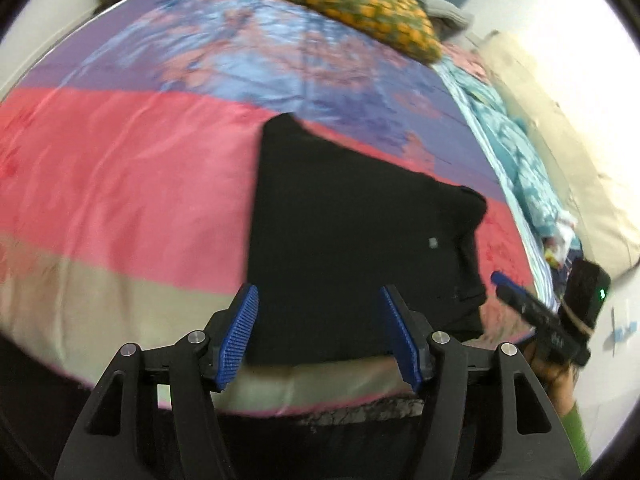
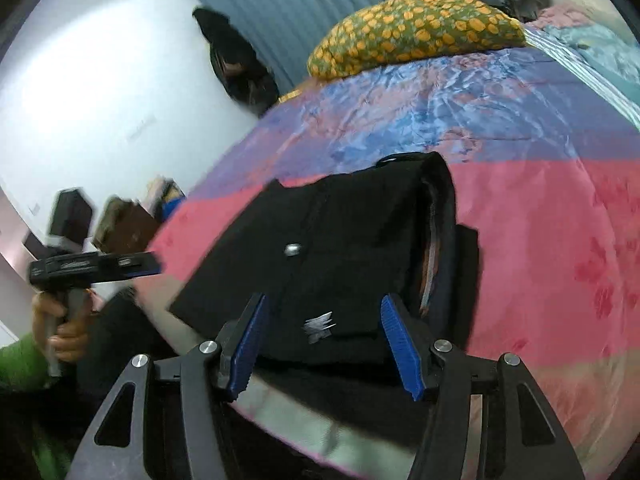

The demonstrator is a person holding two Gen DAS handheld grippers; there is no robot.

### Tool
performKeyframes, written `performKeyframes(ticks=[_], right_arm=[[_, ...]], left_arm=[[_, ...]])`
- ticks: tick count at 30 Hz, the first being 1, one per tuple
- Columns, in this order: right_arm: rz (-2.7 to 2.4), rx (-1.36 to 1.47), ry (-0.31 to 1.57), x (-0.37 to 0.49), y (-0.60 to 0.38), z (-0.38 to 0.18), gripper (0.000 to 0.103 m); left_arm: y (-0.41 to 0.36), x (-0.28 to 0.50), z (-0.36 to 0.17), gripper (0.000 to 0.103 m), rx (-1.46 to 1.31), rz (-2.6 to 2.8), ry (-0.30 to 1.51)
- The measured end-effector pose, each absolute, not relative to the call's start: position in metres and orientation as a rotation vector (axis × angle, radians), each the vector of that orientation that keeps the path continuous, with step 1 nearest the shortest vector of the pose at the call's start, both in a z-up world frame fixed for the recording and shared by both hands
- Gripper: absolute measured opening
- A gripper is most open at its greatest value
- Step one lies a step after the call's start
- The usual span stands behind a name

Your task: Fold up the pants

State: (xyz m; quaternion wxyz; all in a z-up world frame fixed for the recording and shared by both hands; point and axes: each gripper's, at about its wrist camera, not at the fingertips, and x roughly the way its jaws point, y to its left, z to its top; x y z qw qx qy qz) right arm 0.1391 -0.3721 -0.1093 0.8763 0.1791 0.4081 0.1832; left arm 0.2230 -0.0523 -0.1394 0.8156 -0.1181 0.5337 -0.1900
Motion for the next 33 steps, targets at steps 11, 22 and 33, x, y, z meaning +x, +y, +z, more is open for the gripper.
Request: performKeyframes(ticks=[11, 22, 33], right_arm=[[0.495, 0.427, 1.071, 0.159, -0.396, -0.146, 0.059], [0.427, 0.422, 1.132, 0.167, -0.399, -0.123, 0.014], [0.196, 0.716, 1.138, 0.108, -0.425, -0.173, 0.014]], left_arm=[[-0.030, 0.212, -0.162, 0.065, -0.281, -0.334, 1.171], [-0.032, 0.213, -0.160, 0.065, -0.286, -0.305, 1.169], [-0.046, 0.210, -0.158, 0.065, -0.230, -0.327, 1.145]])
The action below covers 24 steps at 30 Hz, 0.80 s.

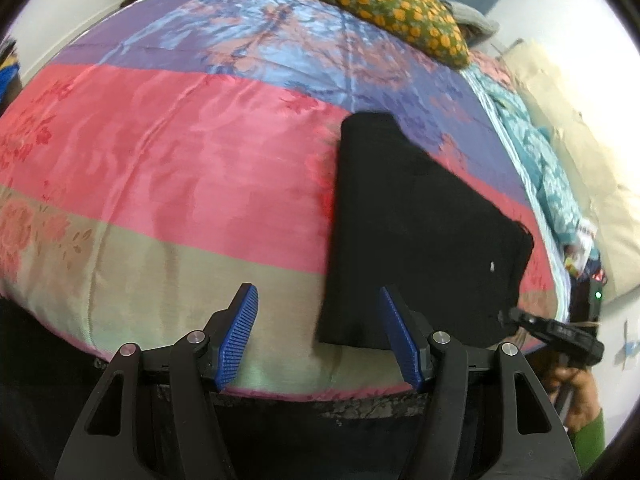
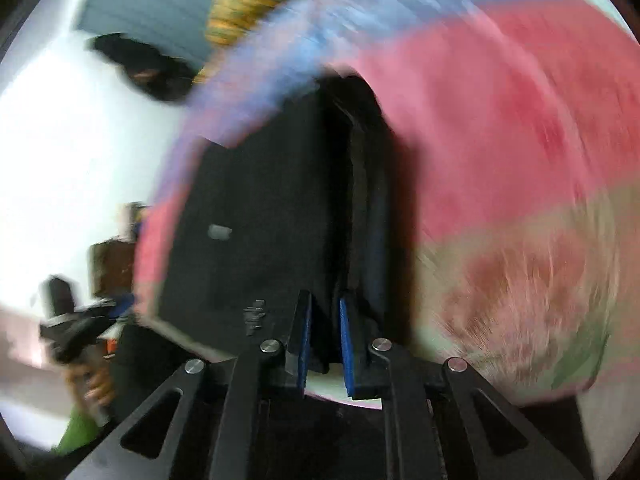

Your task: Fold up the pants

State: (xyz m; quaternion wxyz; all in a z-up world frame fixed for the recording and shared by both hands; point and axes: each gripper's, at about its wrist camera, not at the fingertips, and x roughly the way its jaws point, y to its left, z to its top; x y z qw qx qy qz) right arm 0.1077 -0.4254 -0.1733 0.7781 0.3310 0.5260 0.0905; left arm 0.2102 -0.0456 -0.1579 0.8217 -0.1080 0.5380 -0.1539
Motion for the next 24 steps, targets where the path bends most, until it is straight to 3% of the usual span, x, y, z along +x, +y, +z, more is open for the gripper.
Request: performKeyframes(ticks=[1, 2, 4, 11, 13, 15, 17, 24], right_arm=[[0.177, 0.731, 1.110, 0.106, -0.427, -0.170, 0.019], [0.167, 0.718, 1.103, 0.107, -0.426, -0.165, 0.034], [0.102, 0.608, 1.109, 0.107, -0.424, -0.143, 0.051], [0.222, 0.402, 0.842, 0.153, -0.406, -0.055, 0.050], [0.252, 0.287, 0.852, 0.175, -0.390, -0.061, 0.048], [0.159, 0.153, 1.008, 0.209, -0.387, -0.105, 0.037], [0.108, 0.173, 1.092, 0.219, -0.399, -0.135, 0.036], [0.091, 0.223, 0.910, 0.174, -0.410, -0.090, 0.035]], left_arm=[[-0.050, 0.209, -0.157, 0.065, -0.213, -0.336, 1.141], [-0.053, 0.209, -0.155, 0.065, -0.199, -0.343, 1.132], [-0.058, 0.206, -0.149, 0.065, -0.174, -0.357, 1.109], [-0.093, 0.208, -0.152, 0.068, -0.103, -0.409, 1.079], [-0.104, 0.206, -0.153, 0.068, -0.055, -0.412, 1.080], [-0.105, 0.204, -0.152, 0.068, -0.042, -0.416, 1.082], [-0.102, 0.199, -0.153, 0.068, -0.041, -0.417, 1.084], [-0.095, 0.191, -0.160, 0.068, -0.006, -0.387, 1.079]])
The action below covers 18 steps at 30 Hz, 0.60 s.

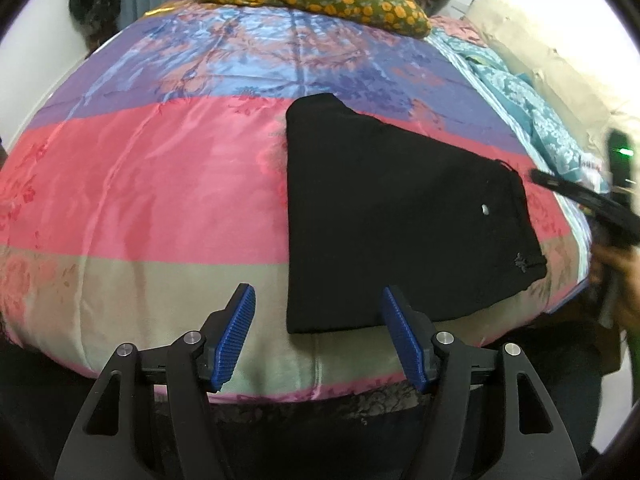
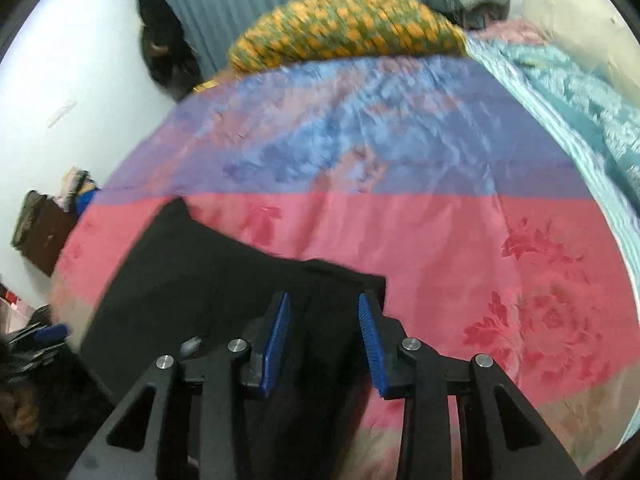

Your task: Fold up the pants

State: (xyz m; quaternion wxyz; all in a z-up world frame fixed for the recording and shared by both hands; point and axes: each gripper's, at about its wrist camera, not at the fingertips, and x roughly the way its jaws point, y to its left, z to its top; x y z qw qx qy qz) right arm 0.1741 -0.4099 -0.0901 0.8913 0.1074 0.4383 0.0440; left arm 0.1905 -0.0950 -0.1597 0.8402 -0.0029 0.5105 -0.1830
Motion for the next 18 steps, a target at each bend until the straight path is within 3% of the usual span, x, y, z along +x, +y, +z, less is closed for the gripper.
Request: performKeyframes(ticks=[4, 8, 10, 12, 18], right_arm=[[0.247, 0.242, 0.909, 0.120, -0.373, -0.074, 0.035], [0.255, 0.283, 1.074, 0.102, -0.354, -0.119, 0.034], [0.199, 0.349, 1.108, 0.097, -0.364, -0.137, 0.021], [0.176, 0.456, 1.078, 0.093, -0.381, -0.128, 0.020], [0.158, 0.328, 0.938, 0.104, -0.382, -0.071, 0.021]], left_arm=[[-0.112, 0.185, -0.159, 0.068, 0.073, -0.411, 1.024], [-0.133, 0.185, -0.169, 0.074, 0.130, -0.454, 1.020], [-0.139, 0.190, -0.182, 0.079, 0.158, -0.446, 1.040], [-0.138, 0.194, -0.185, 0.079, 0.178, -0.418, 1.061], [-0.122, 0.246, -0.153, 0.081, -0.057, -0.421, 1.038]])
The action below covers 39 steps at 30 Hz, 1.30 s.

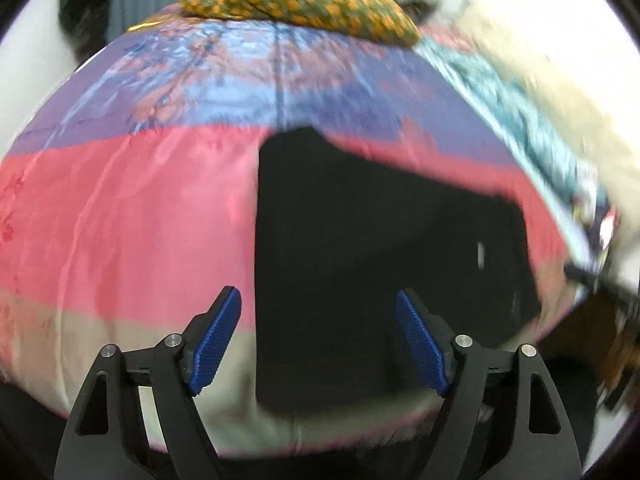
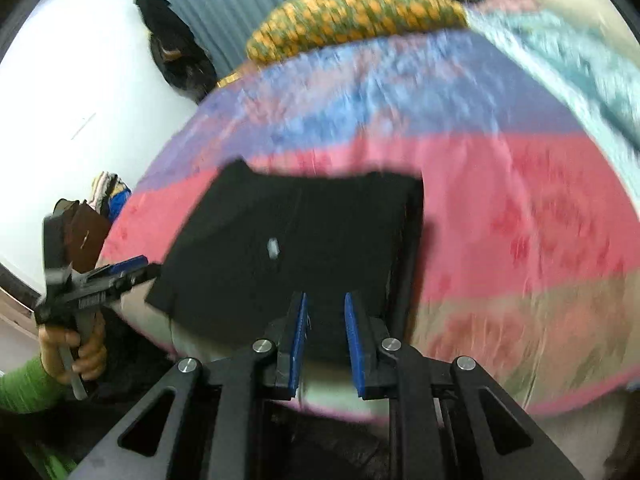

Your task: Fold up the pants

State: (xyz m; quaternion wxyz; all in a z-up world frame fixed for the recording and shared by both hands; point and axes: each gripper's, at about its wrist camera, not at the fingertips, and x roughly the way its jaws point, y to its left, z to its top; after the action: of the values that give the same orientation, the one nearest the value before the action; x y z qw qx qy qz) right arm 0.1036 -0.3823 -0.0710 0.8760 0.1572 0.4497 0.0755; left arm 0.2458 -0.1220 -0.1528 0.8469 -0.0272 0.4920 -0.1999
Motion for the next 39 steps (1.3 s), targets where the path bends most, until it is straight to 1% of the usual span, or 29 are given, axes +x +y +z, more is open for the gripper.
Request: performKeyframes(ticks=[1, 4, 6, 8, 9, 10, 11, 13, 15, 17, 19, 21, 23, 26, 28, 29, 30, 31, 32, 33, 35, 37, 39], right_arm=[[0.173, 0.296, 0.918, 0.113, -0.378, -0.068, 0.022], [0.201, 0.264, 0.900, 0.139, -0.368, -0.082, 0.022], [0.253, 0.281, 0.919, 0.157, -0.361, -0.111, 0.022], [0.243, 0.291, 0.982, 0.162, -0.361, -0.137, 0.022], [0.238, 0.308, 0.973, 0.161, -0.362, -0.146, 0.022], [0.235, 0.332, 0.946, 0.157, -0.364, -0.148, 0.022], [0.232, 0.374, 0.930, 0.154, -0.369, -0.150, 0.022], [0.221, 0.442, 0.921, 0.149, -0.376, -0.152, 0.020], [0.216, 0.474, 0.910, 0.146, -0.380, -0.155, 0.018], [0.213, 0.483, 0.904, 0.148, -0.379, -0.156, 0.018], [0.204, 0.462, 0.905, 0.144, -0.377, -0.148, 0.018], [0.180, 0.418, 0.888, 0.136, -0.374, -0.132, 0.022], [0.190, 0.403, 0.871, 0.127, -0.368, -0.119, 0.022], [0.204, 0.361, 0.913, 0.111, -0.355, -0.108, 0.023], [0.199, 0.325, 1.009, 0.106, -0.345, -0.116, 0.028], [0.194, 0.316, 1.056, 0.104, -0.343, -0.122, 0.028], [0.194, 0.319, 1.061, 0.100, -0.344, -0.122, 0.028], [0.179, 0.316, 1.058, 0.095, -0.346, -0.118, 0.028], [0.138, 0.289, 1.066, 0.089, -0.349, -0.112, 0.035], [0.091, 0.244, 1.068, 0.082, -0.353, -0.104, 0.040], [0.047, 0.211, 1.030, 0.069, -0.363, -0.091, 0.062], [0.034, 0.261, 0.986, 0.059, -0.378, -0.083, 0.071], [0.038, 0.352, 0.954, 0.058, -0.396, -0.084, 0.072]], left_arm=[[-0.126, 0.264, -0.149, 0.081, -0.082, -0.419, 1.044], [-0.150, 0.317, -0.149, 0.081, -0.090, -0.463, 1.072], [-0.167, 0.350, -0.163, 0.081, -0.068, -0.479, 1.138], [-0.183, 0.386, -0.189, 0.081, -0.086, -0.512, 1.272], [-0.188, 0.395, -0.198, 0.080, -0.079, -0.509, 1.303], [-0.194, 0.406, -0.206, 0.076, -0.050, -0.481, 1.311], [-0.198, 0.411, -0.209, 0.068, -0.017, -0.445, 1.295], [-0.198, 0.429, -0.215, 0.061, 0.025, -0.345, 1.271], [-0.188, 0.444, -0.218, 0.064, 0.008, -0.246, 1.272], [-0.173, 0.448, -0.212, 0.064, -0.072, -0.227, 1.269], [-0.159, 0.433, -0.190, 0.065, -0.107, -0.252, 1.208], [-0.151, 0.409, -0.171, 0.073, -0.063, -0.278, 1.152], [-0.137, 0.366, -0.152, 0.084, -0.016, -0.325, 1.095], [-0.124, 0.298, -0.152, 0.093, 0.036, -0.413, 1.079], [-0.122, 0.263, -0.169, 0.093, 0.097, -0.448, 1.142], [-0.123, 0.247, -0.182, 0.090, 0.133, -0.448, 1.184], [-0.121, 0.233, -0.190, 0.086, 0.158, -0.446, 1.214], [-0.117, 0.219, -0.192, 0.085, 0.153, -0.457, 1.227], [-0.109, 0.208, -0.189, 0.085, 0.123, -0.471, 1.227], [-0.102, 0.199, -0.185, 0.086, 0.095, -0.476, 1.224], [-0.089, 0.192, -0.175, 0.090, 0.053, -0.472, 1.201], [-0.083, 0.196, -0.168, 0.090, 0.049, -0.453, 1.164], [-0.081, 0.206, -0.165, 0.090, 0.045, -0.432, 1.154]])
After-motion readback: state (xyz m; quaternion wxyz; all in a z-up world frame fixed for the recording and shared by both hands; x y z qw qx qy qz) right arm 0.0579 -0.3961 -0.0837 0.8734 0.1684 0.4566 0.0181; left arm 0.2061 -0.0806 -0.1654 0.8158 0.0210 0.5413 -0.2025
